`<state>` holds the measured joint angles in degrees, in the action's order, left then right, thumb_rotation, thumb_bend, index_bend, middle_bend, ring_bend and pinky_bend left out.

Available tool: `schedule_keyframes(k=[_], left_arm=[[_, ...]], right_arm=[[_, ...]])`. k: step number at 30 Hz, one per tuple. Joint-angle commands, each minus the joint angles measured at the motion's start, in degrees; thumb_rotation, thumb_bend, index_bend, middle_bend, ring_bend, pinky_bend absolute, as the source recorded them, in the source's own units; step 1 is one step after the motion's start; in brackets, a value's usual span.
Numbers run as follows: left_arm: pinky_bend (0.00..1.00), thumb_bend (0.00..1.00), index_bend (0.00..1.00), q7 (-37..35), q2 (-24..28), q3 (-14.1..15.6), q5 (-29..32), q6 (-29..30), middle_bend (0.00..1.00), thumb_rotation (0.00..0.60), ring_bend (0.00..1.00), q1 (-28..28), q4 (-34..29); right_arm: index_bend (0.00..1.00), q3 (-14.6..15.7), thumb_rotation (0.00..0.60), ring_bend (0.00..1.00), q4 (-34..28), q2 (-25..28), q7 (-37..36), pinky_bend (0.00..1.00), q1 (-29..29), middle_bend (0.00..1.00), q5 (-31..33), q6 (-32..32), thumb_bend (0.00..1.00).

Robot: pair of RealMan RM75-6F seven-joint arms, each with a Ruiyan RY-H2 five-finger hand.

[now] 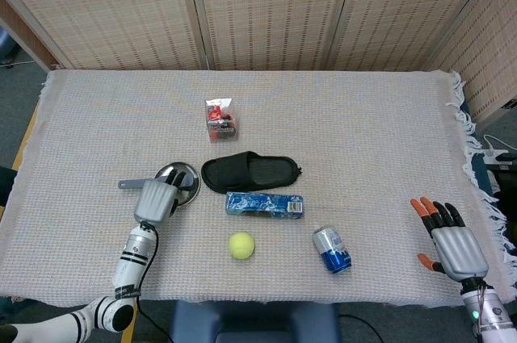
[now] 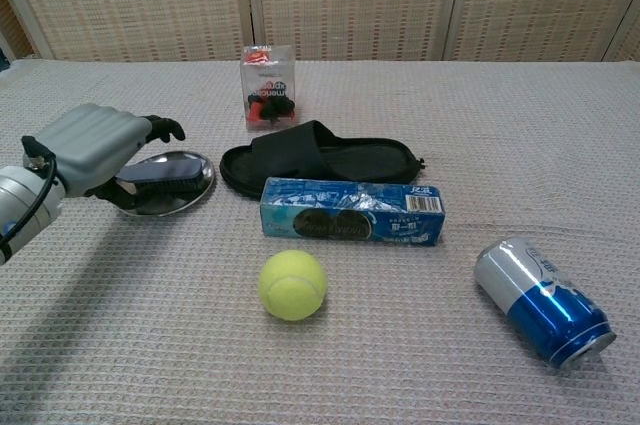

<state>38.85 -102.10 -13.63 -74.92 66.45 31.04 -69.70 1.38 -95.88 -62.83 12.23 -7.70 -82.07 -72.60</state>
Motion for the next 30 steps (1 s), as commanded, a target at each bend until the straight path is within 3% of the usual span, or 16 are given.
schedule_keyframes(k=[1, 9, 19, 30], left_arm=[[1.0, 0.35, 0.2, -1.1, -2.91, -0.81, 0.98, -1.04, 0.23, 0.6, 0.89, 2.42, 5.34], [1.0, 0.35, 0.27, -3.02, -5.63, -1.06, 2.08, -2.12, 0.31, 0.6, 0.9, 4.81, 12.34], [1.0, 0.37, 0.31, -3.5, -6.27, -0.54, 3.86, -4.08, 0.32, 0.6, 0.9, 6.07, 15.87], [1.0, 0.37, 0.46, -4.06, -6.24, -0.12, 4.35, -3.55, 0.51, 0.6, 0.9, 6.56, 18.02]], right_arm=[[0.0, -0.11, 0.6, 0.0, 0.0, -0.03, 0.17, 0.0, -0.06, 0.0, 0.31, 0.15, 0.12], [0.0, -0.33, 0.6, 0.0, 0.26, -0.12, 0.49, 0.0, -0.35, 0.0, 1.55, 1.05, 0.12], [0.0, -0.37, 0.6, 0.0, -0.18, -0.13, 1.44, 0.0, -0.42, 0.0, 2.65, 1.5, 0.12], [0.0, -0.3, 0.6, 0.0, -0.27, -0.09, 1.36, 0.0, -0.65, 0.0, 2.81, 1.91, 0.12]])
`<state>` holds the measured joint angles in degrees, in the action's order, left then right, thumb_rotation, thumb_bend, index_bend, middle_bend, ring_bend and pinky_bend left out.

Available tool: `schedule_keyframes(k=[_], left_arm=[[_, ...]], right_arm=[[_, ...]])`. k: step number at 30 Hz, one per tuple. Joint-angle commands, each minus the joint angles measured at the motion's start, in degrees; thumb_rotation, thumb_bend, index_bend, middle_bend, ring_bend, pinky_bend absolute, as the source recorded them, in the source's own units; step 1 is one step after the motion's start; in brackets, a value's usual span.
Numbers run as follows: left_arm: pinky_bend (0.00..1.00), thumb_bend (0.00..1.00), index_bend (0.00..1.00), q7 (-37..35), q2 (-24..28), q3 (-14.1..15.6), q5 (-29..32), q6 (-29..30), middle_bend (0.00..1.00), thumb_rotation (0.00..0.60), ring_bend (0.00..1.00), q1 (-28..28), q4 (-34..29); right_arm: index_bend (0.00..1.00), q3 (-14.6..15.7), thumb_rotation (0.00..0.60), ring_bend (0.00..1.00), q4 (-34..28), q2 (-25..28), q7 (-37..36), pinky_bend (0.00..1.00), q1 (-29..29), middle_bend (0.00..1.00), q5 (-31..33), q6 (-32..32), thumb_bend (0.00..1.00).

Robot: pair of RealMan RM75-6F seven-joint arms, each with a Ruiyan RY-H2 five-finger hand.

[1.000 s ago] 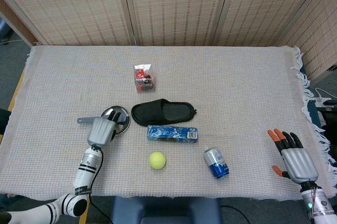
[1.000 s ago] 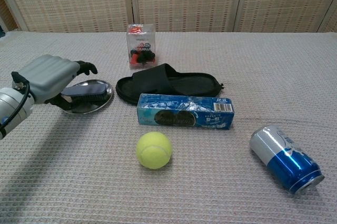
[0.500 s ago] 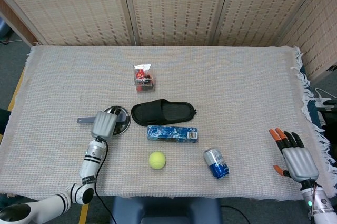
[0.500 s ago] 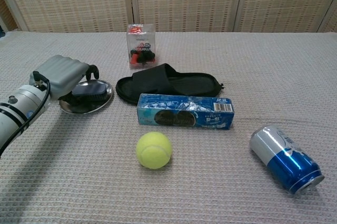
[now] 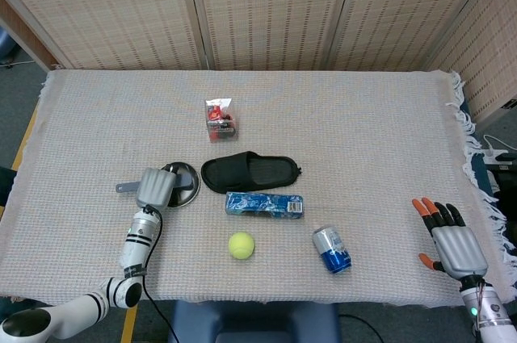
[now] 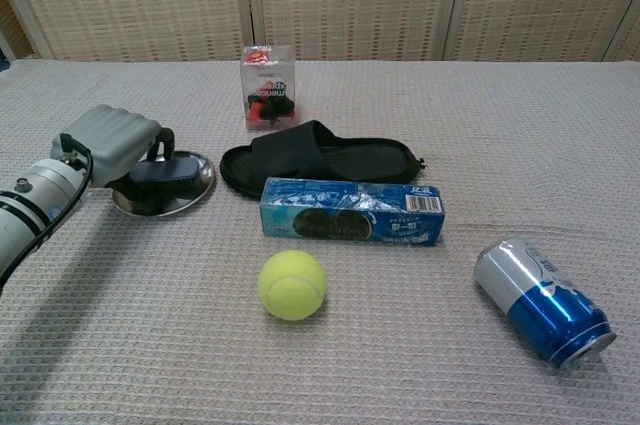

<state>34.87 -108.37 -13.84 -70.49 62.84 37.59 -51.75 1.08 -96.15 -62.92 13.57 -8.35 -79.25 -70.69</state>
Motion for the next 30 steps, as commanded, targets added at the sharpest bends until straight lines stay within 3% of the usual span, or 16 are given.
schedule_keyframes(k=[1, 11, 19, 24, 27, 30], left_arm=[[1.0, 0.37, 0.47, -0.12, 0.02, 0.13, -0.09, 0.08, 0.51, 0.6, 0.9, 0.02, 0.1], [1.0, 0.38, 0.54, -0.83, 1.4, 0.44, -0.61, 1.48, 0.6, 0.6, 0.9, 0.1, -2.55], [1.0, 0.38, 0.54, 3.12, 4.1, -1.91, 0.96, 2.26, 0.6, 0.6, 0.9, 1.78, -10.33], [1.0, 0.38, 0.54, 7.09, 4.59, -3.26, 2.45, 2.37, 0.6, 0.6, 0.9, 3.57, -14.16], [1.0, 0.38, 0.54, 9.0, 4.3, -3.88, 3.19, 2.64, 0.6, 0.6, 0.9, 4.64, -15.31], [1.0, 0.38, 0.54, 10.66, 3.79, -3.97, 3.54, 2.82, 0.6, 0.6, 0.9, 5.68, -15.68]], right_arm=[[0.0, 0.0, 0.6, 0.0, 0.0, -0.01, 0.01, 0.0, 0.0, 0.0, 0.0, -0.01, 0.12], [0.0, -0.25, 0.6, 0.0, 2.19, -2.42, -0.21, 0.0, -1.87, 0.0, -1.62, 1.78, 0.12], [0.0, -6.2, 0.6, 0.0, 9.6, -8.35, -0.09, 0.0, -12.98, 0.0, 1.08, 13.92, 0.13], [0.0, -9.51, 0.6, 0.0, 17.39, -15.17, -0.95, 0.0, -21.01, 0.0, 3.08, 21.88, 0.23], [0.0, -10.49, 0.6, 0.0, 22.42, -20.04, -1.03, 0.0, -24.58, 0.0, 2.72, 23.69, 0.39], [0.0, -11.42, 0.6, 0.0, 26.56, -24.47, -2.06, 0.0, -27.49, 0.0, 2.37, 24.54, 0.43]])
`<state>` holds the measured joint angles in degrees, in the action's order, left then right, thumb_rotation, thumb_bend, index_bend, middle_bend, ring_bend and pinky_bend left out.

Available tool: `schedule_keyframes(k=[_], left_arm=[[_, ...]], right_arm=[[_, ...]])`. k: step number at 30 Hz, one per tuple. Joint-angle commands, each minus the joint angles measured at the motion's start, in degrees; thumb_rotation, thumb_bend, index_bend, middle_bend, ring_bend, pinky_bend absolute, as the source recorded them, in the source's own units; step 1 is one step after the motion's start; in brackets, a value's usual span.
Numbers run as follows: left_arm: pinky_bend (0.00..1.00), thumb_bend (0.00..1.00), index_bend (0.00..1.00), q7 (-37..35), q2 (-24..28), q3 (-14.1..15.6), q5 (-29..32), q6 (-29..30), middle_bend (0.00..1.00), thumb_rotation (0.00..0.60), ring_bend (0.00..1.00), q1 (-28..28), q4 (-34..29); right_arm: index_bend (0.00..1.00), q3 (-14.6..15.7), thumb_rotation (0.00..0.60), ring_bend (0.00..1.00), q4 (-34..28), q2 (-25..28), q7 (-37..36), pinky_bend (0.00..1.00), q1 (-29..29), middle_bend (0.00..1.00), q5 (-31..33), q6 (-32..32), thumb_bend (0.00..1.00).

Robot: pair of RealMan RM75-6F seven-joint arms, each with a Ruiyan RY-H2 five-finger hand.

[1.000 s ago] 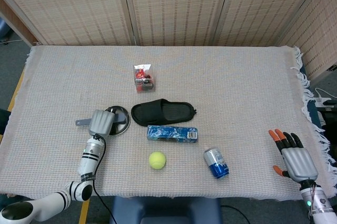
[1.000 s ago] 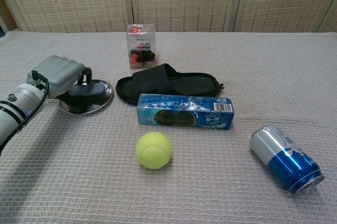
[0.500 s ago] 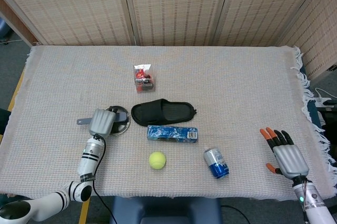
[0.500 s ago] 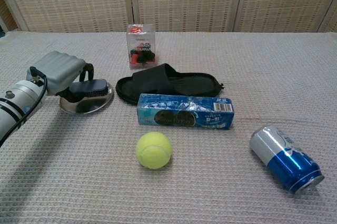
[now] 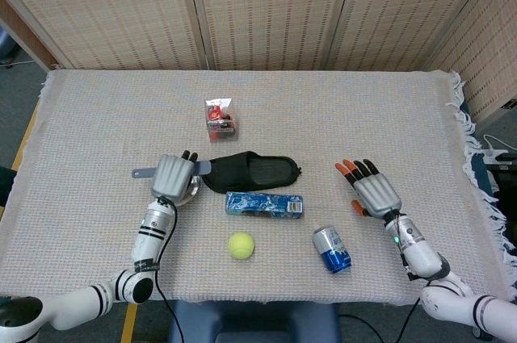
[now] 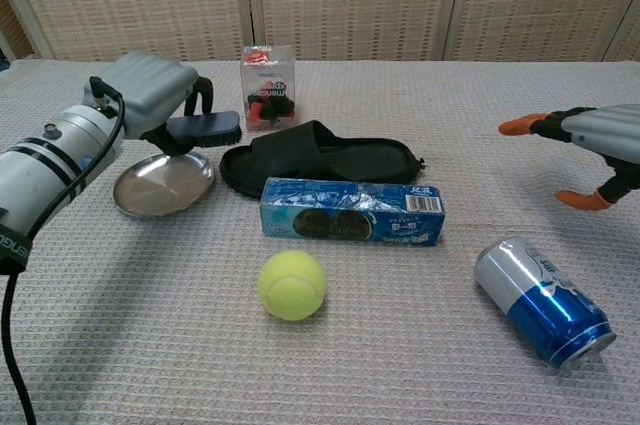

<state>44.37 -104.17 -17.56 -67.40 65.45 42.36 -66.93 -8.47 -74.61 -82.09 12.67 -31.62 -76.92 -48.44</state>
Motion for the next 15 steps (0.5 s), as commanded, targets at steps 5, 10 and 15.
schedule_keyframes(k=[5, 10, 15], left_arm=[[1.0, 0.38, 0.54, 2.54, -0.68, -0.45, 0.95, 0.37, 0.6, 0.6, 0.9, 2.18, -1.39], [1.0, 0.38, 0.54, 3.01, -0.84, -0.59, 2.14, 0.31, 0.6, 0.6, 0.9, 2.88, -1.67], [1.0, 0.38, 0.54, 2.79, -1.04, -0.3, 2.94, 0.61, 0.6, 0.6, 0.9, 3.05, -1.06]], right_arm=[[0.0, -2.91, 0.6, 0.0, 10.74, -10.64, -3.27, 0.0, -7.96, 0.0, -0.15, 3.5, 0.51], [0.0, -3.14, 0.6, 0.0, 13.67, -14.26, -4.86, 0.0, -10.52, 0.0, -0.46, 3.86, 0.67], [0.0, -1.36, 0.6, 0.0, 14.62, -15.42, -5.65, 0.0, -12.1, 0.0, -2.1, 4.83, 0.82]])
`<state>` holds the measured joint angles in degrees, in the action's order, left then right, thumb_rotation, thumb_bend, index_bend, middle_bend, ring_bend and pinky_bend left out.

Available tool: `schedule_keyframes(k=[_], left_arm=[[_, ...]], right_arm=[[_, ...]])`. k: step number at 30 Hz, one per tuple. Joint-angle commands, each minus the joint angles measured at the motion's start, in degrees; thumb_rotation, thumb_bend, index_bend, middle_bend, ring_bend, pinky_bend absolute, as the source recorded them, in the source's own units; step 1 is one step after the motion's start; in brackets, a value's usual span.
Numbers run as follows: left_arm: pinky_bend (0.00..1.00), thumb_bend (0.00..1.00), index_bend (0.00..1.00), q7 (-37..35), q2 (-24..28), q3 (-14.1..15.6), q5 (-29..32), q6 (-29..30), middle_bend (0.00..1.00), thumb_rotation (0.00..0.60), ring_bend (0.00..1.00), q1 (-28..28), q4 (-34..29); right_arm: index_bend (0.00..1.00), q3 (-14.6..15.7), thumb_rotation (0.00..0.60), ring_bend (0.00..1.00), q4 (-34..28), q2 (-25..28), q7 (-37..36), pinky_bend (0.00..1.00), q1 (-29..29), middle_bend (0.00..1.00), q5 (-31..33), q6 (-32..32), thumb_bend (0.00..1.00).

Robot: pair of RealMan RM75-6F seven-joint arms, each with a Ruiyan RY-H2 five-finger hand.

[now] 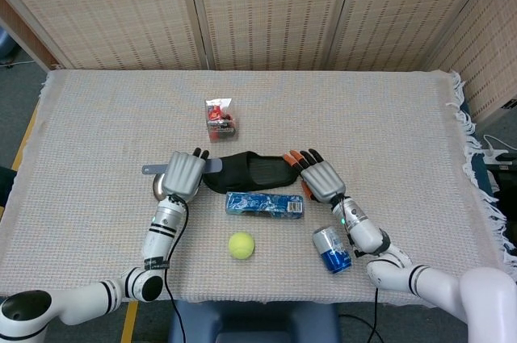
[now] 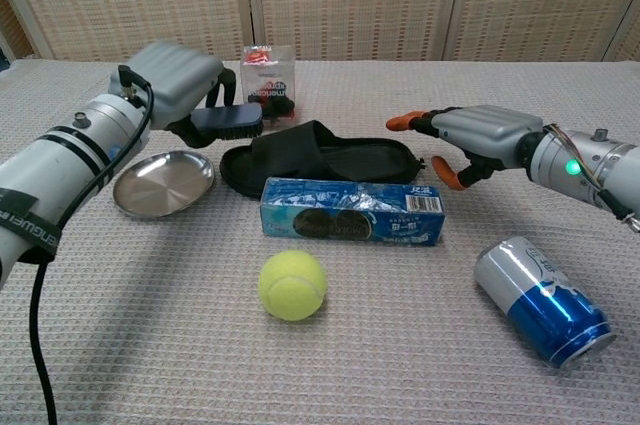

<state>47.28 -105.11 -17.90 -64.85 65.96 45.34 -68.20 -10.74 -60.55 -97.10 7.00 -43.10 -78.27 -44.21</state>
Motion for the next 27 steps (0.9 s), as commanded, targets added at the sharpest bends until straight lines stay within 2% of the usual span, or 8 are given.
schedule_keyframes(k=[1, 14, 21, 27], left_arm=[[1.0, 0.38, 0.54, -0.1, -0.1, 0.1, 0.47, 0.13, 0.6, 0.6, 0.9, 0.14, 0.32], [1.0, 0.38, 0.54, -1.16, -0.73, 0.86, 1.04, 0.02, 0.6, 0.6, 0.9, 1.19, 1.28], [1.0, 0.38, 0.54, -1.8, -4.56, 0.26, 1.63, -1.07, 0.6, 0.6, 0.9, 3.63, 5.71], [1.0, 0.38, 0.54, -2.08, -6.88, 0.69, 0.15, -0.19, 0.6, 0.6, 0.9, 5.0, 6.38]], right_arm=[[0.0, 1.27, 0.6, 0.0, 0.83, -0.52, 0.38, 0.0, -0.88, 0.0, -0.86, 0.94, 0.82], [0.0, 2.93, 0.6, 0.0, 0.35, -0.43, 6.95, 0.0, -2.59, 0.0, 3.15, 5.01, 0.82], [0.0, 3.16, 0.6, 0.0, -0.76, -0.66, 8.83, 0.0, -2.42, 0.0, 5.65, 4.96, 0.82], [0.0, 3.27, 0.6, 0.0, -1.95, -0.23, 10.12, 0.0, -2.65, 0.0, 6.69, 4.55, 0.82]])
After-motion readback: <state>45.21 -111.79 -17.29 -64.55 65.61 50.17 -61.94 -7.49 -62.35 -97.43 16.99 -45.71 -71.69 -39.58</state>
